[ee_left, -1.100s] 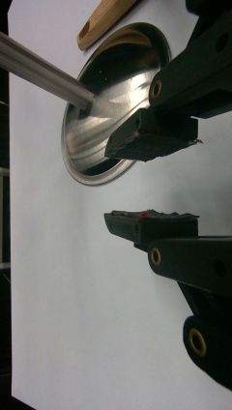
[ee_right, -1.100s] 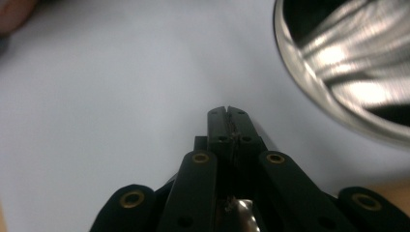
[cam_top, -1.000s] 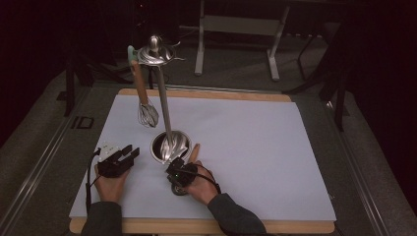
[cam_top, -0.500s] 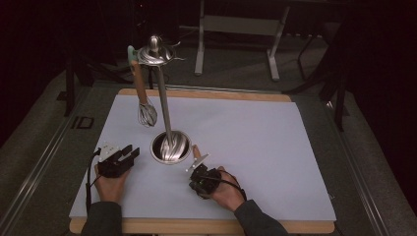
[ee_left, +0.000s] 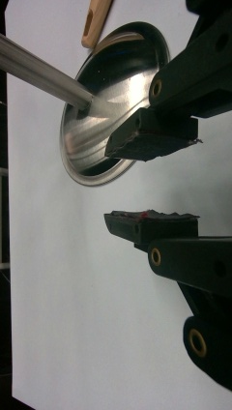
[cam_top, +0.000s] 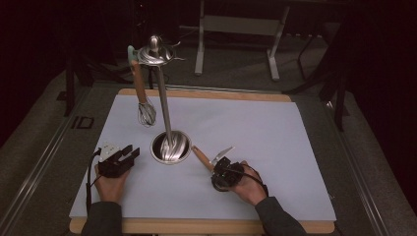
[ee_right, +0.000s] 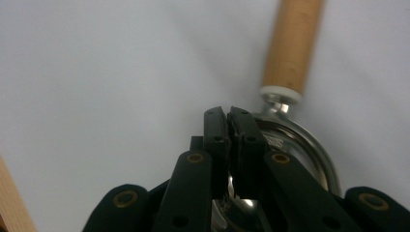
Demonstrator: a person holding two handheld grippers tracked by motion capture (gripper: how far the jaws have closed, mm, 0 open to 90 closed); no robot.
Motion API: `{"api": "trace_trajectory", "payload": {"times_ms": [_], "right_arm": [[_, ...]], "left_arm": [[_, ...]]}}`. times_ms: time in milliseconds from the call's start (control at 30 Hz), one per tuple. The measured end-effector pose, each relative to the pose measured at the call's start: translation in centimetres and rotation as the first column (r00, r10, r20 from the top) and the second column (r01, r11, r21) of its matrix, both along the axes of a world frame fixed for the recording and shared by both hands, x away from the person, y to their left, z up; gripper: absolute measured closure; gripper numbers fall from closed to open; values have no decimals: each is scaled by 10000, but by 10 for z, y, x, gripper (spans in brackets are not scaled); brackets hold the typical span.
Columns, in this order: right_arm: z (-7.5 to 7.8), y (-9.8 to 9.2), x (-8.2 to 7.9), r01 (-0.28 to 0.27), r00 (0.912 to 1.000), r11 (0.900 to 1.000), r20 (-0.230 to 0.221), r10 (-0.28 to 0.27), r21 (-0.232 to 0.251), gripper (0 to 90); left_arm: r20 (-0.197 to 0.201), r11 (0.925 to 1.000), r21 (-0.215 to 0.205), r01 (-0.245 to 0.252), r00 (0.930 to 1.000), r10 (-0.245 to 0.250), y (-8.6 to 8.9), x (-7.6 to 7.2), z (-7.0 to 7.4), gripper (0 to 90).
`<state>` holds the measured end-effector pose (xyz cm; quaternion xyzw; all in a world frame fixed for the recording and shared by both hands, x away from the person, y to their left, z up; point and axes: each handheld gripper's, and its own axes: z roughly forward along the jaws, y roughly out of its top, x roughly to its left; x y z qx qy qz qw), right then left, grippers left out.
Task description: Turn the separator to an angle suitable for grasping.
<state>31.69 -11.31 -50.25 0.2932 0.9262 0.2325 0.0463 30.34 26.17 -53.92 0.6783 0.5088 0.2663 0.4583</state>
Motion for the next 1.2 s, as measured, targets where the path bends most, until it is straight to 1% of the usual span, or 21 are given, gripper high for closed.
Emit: {"api": "trace_trajectory", "payload": {"times_ms": [100, 167, 200, 233, 267, 300, 400, 500, 533, 633, 700, 767, 800, 867, 933, 1033, 1133, 1200], "right_arm": [[1, -5, 3, 112, 9999, 9999, 39, -112, -69, 846], [5, -8, 5, 140, 9999, 9996, -72, -138, 227, 827], [7, -8, 7, 208, 9998, 9994, -4, -208, 269, 810], [10, -8, 9, 309, 9994, 9989, 113, -314, 360, 763], [10, -8, 9, 309, 9994, 9989, 113, -314, 360, 763], [12, -8, 12, 313, 9993, 9986, 176, -321, 421, 735], [14, -4, 20, 507, 9986, 9976, 141, -514, 476, 652], [11, 0, 32, 580, 9979, 9976, -307, -568, 368, 602], [9, 2, 35, 708, 9963, 9970, -512, -691, 325, 598], [6, 5, 45, 918, 9919, 9952, -908, -883, 346, 601], [5, 6, 51, 1006, 9887, 9945, -1144, -966, 303, 626], [5, 8, 56, 1052, 9846, 9939, -1440, -995, 322, 670], [5, 8, 58, 1103, 9822, 9934, -1561, -1041, 317, 675], [5, 10, 60, 1158, 9787, 9929, -1736, -1094, 272, 674], [4, 11, 62, 1160, 9749, 9931, -1934, -1103, 184, 671], [0, 14, 66, 1089, 9641, 9940, -2440, -1045, 47, 670], [-1, 17, 68, 1127, 9585, 9936, -2625, -1115, -104, 672], [-1, 20, 67, 1146, 9592, 9930, -2568, -1183, -294, 674]], "left_arm": [[6, 10000, -7, -12, 10000, 12, 0, 0, 0, 634], [5, 10000, -5, -11, 10000, 11, 0, 0, 0, 634], [3, 10000, 5, -4, 10000, 4, 0, 0, 0, 634], [3, 10000, 12, -4, 10000, 4, 0, 0, 0, 634], [5, 10000, 11, -4, 10000, 4, 0, 0, 0, 634], [3, 10000, 13, -1, 10000, 1, 0, 0, 0, 634], [-5, 10000, 2, 10, 10000, -10, 0, 0, 0, 634], [-7, 10000, -19, 9, 10000, -9, 0, 0, 0, 632], [-19, 10000, -20, 9, 10000, -9, 0, 0, 0, 632], [-45, 10000, -9, 26, 10000, -26, 0, 0, 0, 630], [-54, 10000, -12, 16, 10000, -16, 0, 1, 0, 630], [-51, 10000, -12, 19, 10000, -19, 0, 1, 0, 629], [-51, 10000, -12, 19, 10000, -19, 0, 1, 0, 629], [-38, 10000, -45, -8, 10000, 8, -1, 1, 0, 629], [-58, 10000, 8, 18, 10000, -18, 0, 1, 0, 629], [-66, 10000, 15, 22, 10000, -22, 0, 0, 0, 629], [-76, 10000, 40, 32, 10000, -32, -1, 1, 0, 629], [-68, 10000, 56, 26, 10000, -26, -1, 1, 0, 629]]}}
